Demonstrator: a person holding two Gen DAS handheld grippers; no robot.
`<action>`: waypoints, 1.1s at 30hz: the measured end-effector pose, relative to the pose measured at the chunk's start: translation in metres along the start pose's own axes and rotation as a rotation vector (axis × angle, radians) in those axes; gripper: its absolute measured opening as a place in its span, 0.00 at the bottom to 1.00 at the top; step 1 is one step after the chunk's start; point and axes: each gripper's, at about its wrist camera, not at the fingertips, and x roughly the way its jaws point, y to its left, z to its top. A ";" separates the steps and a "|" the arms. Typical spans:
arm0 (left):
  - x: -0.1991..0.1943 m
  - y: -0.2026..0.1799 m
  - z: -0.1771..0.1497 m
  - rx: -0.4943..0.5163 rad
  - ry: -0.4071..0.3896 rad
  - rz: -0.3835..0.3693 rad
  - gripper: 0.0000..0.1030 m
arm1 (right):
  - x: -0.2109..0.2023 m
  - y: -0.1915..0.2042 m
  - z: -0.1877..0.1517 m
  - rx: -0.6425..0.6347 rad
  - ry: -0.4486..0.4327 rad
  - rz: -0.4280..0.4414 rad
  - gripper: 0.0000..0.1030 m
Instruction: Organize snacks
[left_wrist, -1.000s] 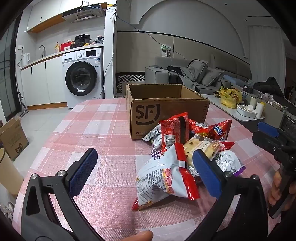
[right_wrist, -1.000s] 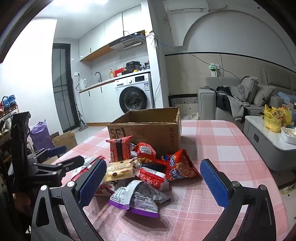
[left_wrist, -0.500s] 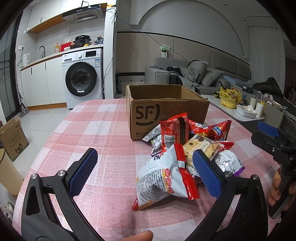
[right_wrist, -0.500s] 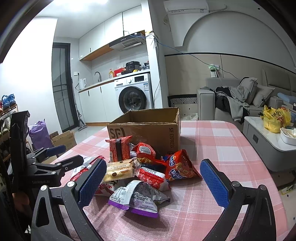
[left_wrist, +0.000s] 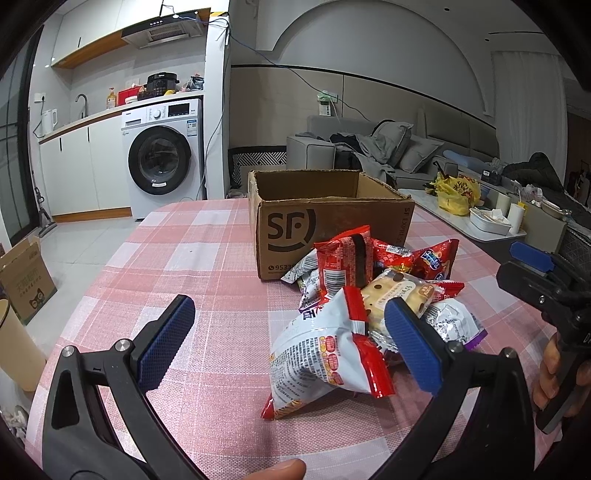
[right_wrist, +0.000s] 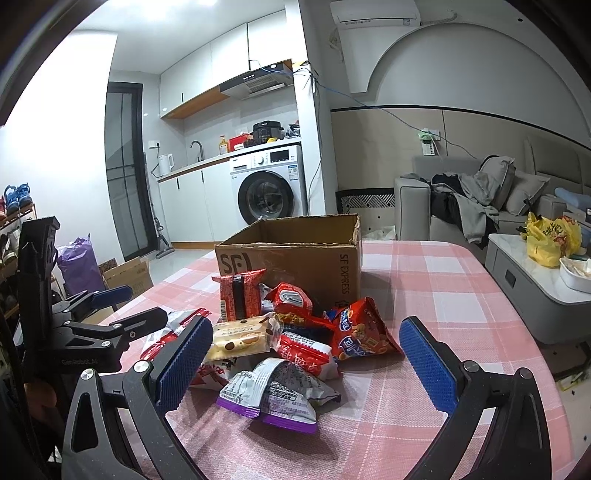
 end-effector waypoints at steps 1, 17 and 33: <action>0.000 -0.001 0.001 0.002 -0.003 0.000 0.99 | 0.000 0.000 0.000 -0.002 -0.001 -0.001 1.00; -0.005 -0.005 0.001 0.014 -0.008 0.004 0.99 | 0.001 0.001 0.001 -0.020 0.004 0.001 1.00; 0.009 -0.004 0.000 0.027 0.056 0.015 0.99 | 0.008 -0.003 0.001 0.021 0.071 0.029 1.00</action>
